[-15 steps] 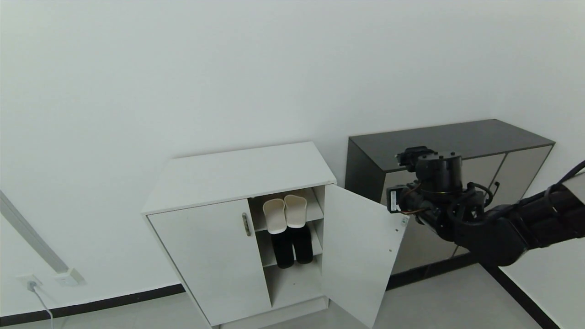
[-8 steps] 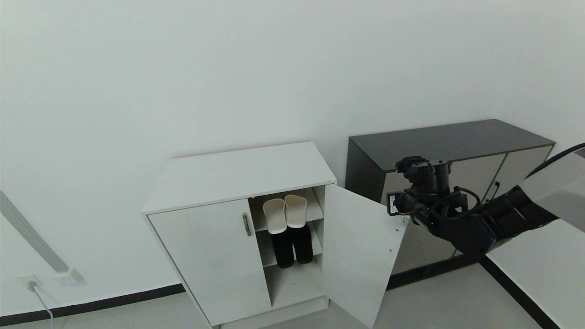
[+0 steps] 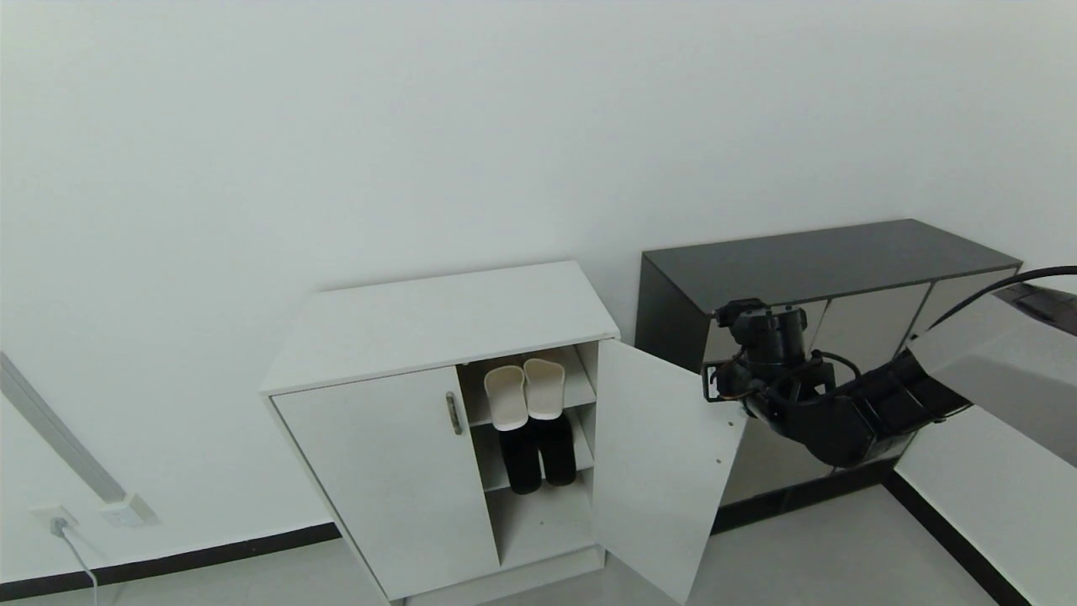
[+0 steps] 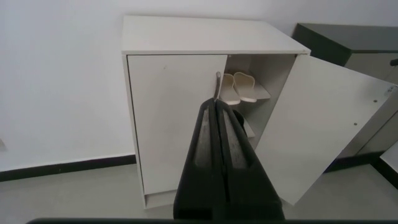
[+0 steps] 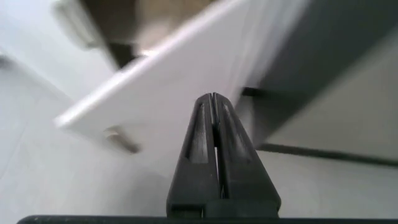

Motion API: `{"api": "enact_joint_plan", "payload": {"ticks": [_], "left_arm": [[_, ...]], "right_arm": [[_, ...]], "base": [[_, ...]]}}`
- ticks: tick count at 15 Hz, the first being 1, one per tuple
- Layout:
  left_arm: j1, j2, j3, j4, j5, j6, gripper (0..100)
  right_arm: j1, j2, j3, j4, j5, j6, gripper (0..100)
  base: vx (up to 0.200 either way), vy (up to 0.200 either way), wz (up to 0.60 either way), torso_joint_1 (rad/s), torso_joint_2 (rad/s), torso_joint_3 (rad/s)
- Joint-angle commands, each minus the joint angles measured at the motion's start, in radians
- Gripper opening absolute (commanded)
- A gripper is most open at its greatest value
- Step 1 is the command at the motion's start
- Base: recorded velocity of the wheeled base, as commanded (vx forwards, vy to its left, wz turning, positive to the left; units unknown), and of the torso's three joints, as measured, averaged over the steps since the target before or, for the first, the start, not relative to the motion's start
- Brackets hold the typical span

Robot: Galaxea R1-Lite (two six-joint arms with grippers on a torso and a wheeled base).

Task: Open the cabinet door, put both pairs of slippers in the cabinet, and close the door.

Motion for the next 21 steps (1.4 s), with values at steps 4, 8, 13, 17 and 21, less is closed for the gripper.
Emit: {"api": "enact_joint_plan", "payload": {"ticks": [4,8,13,17,21], "left_arm": [[0.000,0.000,0.000,0.000,0.000,0.000,0],[0.000,0.000,0.000,0.000,0.000,0.000,0],[0.000,0.000,0.000,0.000,0.000,-0.002,0],[0.000,0.000,0.000,0.000,0.000,-0.002,0],[0.000,0.000,0.000,0.000,0.000,0.000,0]], "right_arm": [[-0.024,0.092,-0.086,0.031,0.012,0.001,0],[-0.031,0.124,-0.125,0.039,0.053,0.003,0],[-0.044,0.148,-0.151,0.039,0.073,0.004,0],[-0.058,0.161,-0.157,0.039,0.081,0.004,0],[-0.058,0.159,-0.146,0.039,0.079,0.004,0]], "base": [[0.000,0.000,0.00,0.000,0.00,0.000],[0.000,0.000,0.00,0.000,0.00,0.000],[0.000,0.000,0.00,0.000,0.00,0.000],[0.000,0.000,0.00,0.000,0.00,0.000],[0.000,0.000,0.00,0.000,0.00,0.000]]}}
